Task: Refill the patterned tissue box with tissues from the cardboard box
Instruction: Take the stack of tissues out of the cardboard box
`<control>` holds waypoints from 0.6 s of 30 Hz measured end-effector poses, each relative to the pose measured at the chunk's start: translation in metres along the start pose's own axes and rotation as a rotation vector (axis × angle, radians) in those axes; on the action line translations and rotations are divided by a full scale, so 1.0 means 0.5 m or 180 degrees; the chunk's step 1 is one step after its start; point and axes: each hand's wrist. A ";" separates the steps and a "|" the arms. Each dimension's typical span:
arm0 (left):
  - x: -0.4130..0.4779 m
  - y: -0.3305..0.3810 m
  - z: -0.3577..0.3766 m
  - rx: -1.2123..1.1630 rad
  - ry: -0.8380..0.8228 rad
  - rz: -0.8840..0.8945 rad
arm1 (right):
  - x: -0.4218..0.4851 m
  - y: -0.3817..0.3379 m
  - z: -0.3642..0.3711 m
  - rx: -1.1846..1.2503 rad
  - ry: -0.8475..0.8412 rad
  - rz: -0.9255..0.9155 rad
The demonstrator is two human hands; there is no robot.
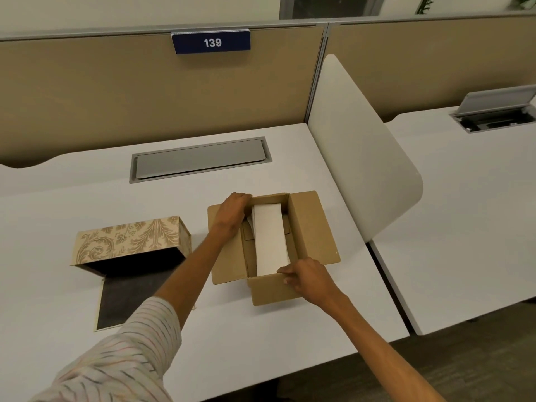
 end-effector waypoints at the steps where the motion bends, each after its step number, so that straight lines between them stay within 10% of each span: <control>1: 0.000 0.003 0.000 0.0013 0.0005 -0.0027 | 0.002 0.001 0.002 0.0030 0.0052 -0.0029; 18: -0.040 0.069 0.036 0.0797 0.0225 0.0013 | 0.036 0.008 -0.022 0.0787 -0.0131 0.0260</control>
Point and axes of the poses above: each hand's wrist, its own x-axis towards the middle knuckle, its own z-axis out of the palm, y = z × x, and after that the axes turned 14 degrees about x, right-handed
